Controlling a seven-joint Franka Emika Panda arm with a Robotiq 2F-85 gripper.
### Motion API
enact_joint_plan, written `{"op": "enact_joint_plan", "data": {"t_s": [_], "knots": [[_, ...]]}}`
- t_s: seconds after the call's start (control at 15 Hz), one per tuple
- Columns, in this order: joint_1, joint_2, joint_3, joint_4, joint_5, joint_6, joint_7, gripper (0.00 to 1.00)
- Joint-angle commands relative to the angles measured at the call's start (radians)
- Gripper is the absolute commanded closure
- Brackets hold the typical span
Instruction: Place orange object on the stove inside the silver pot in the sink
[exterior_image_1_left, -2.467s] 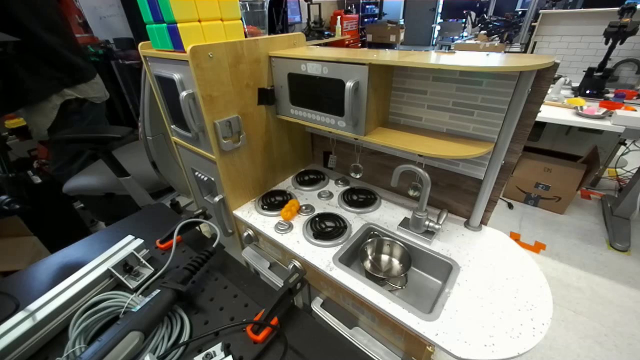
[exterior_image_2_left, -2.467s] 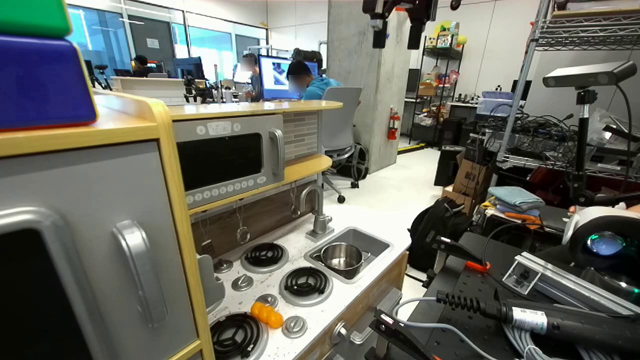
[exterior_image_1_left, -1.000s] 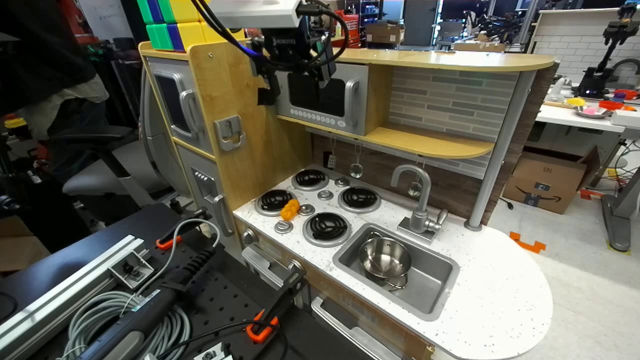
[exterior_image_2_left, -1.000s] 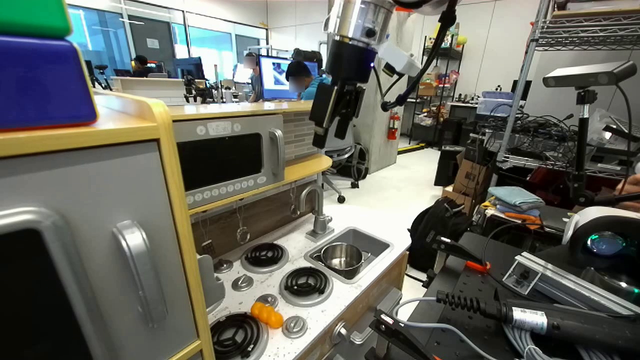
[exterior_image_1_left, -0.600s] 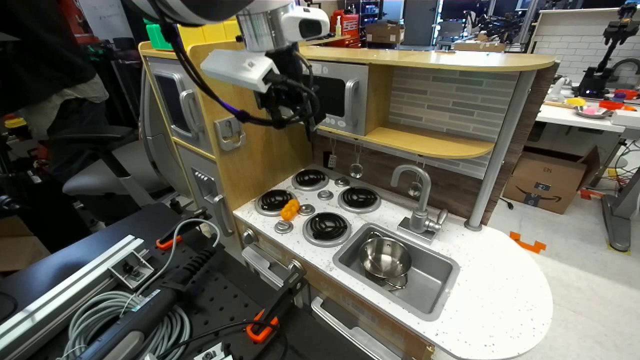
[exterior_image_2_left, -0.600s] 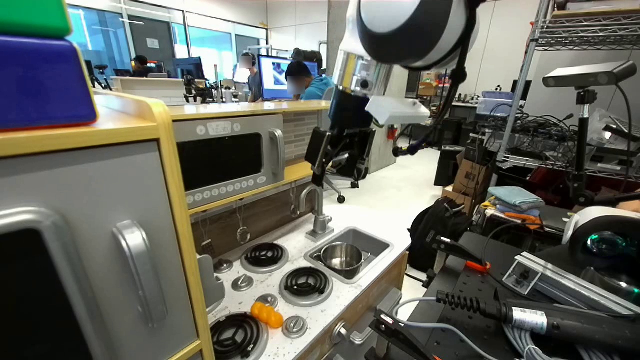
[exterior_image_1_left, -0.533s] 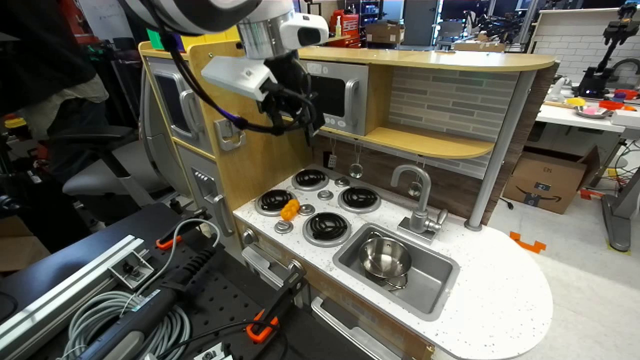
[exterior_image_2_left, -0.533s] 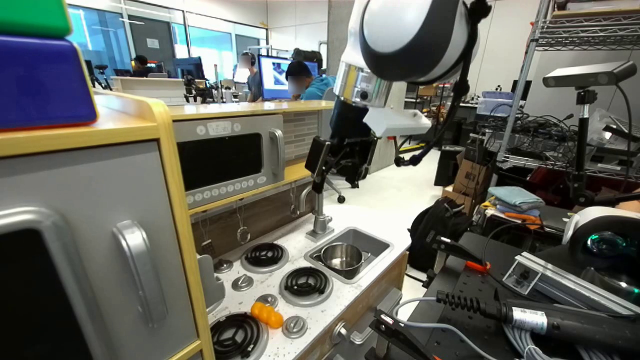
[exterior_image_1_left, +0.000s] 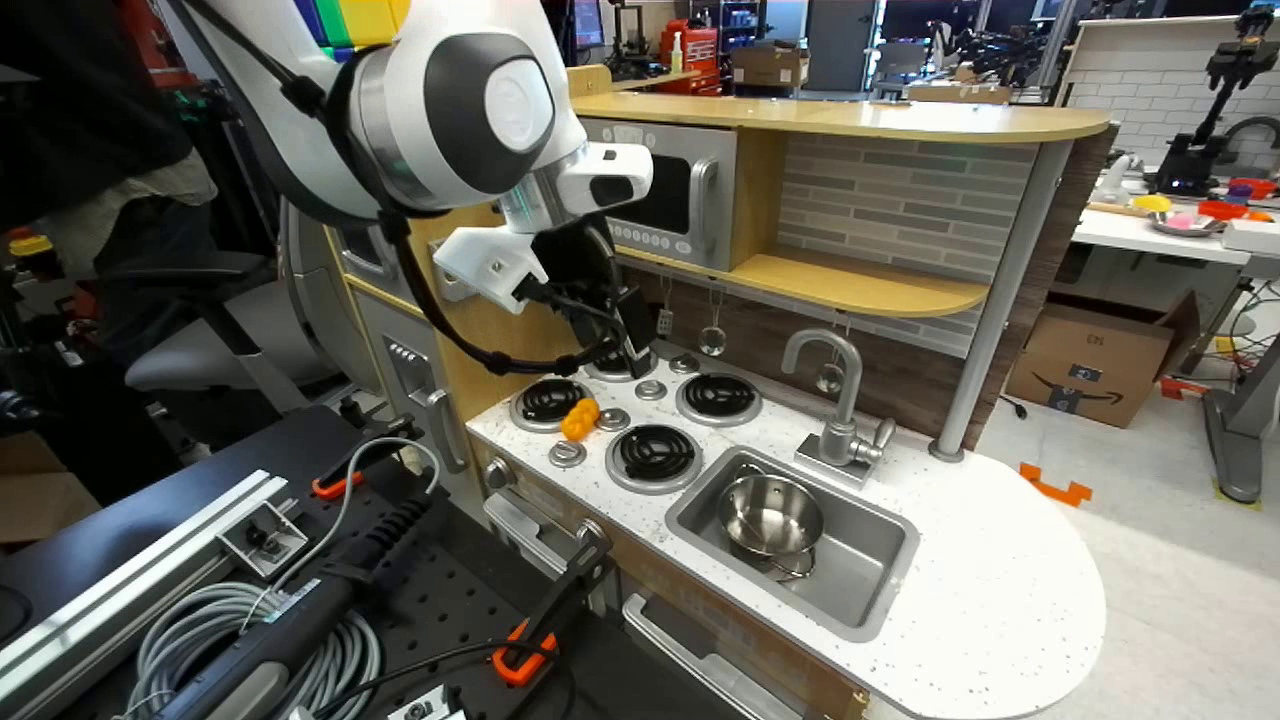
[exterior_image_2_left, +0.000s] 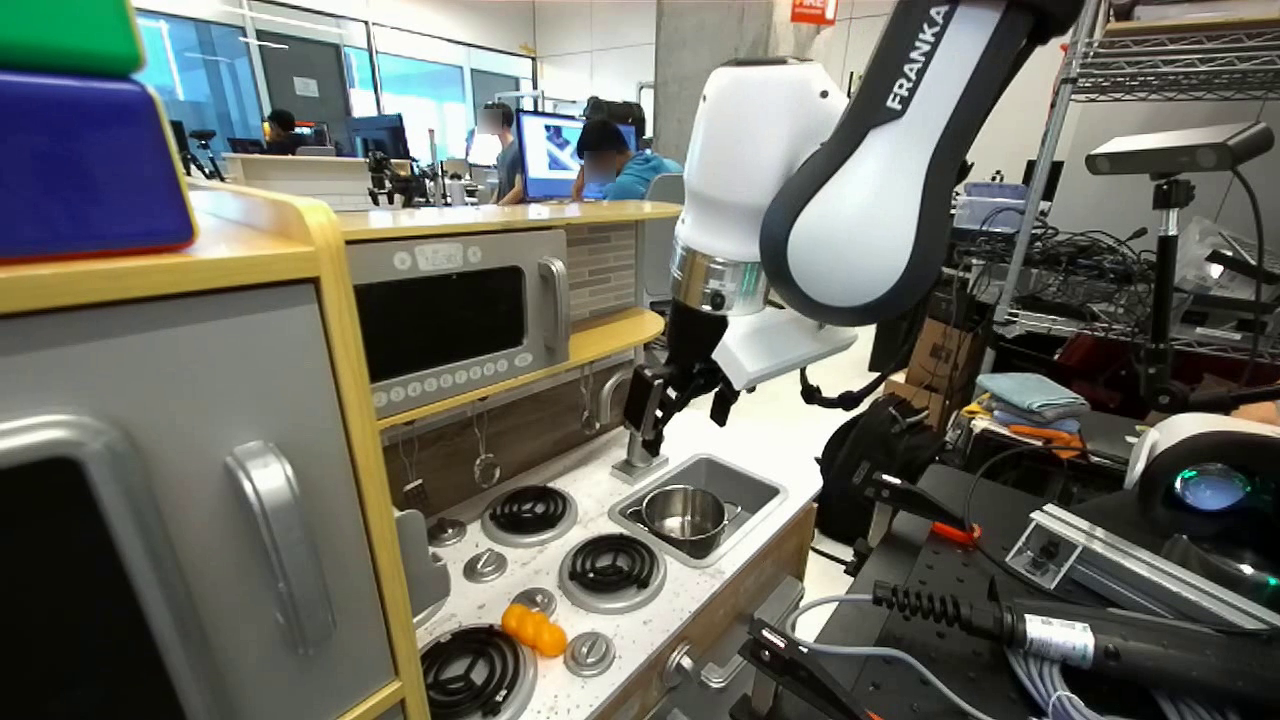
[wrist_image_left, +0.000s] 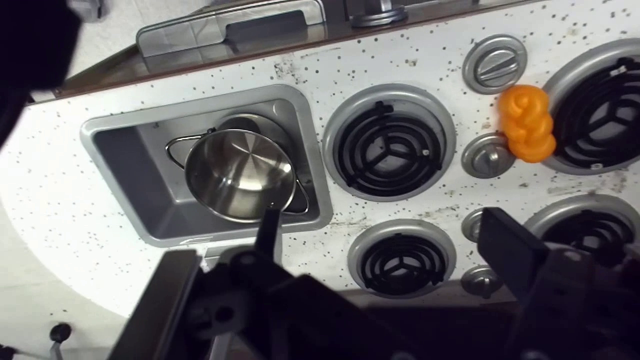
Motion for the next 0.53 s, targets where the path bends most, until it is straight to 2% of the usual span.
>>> {"op": "enact_joint_plan", "data": {"t_s": [0.0,0.2,0.33,0.4,0.47], "knots": [[0.037,0.017,-0.031,0.009,-0.014,0.000,0.029,0.00],[0.070,0.034,-0.052,0.023,-0.019,0.000,0.048,0.00],[-0.065,0.030,0.080,0.032,-0.009,0.013,-0.158,0.00],[-0.142,0.035,0.177,0.039,0.049,-0.003,-0.248,0.00],[-0.192,0.051,0.245,0.039,0.093,0.002,-0.313,0.00]]}}
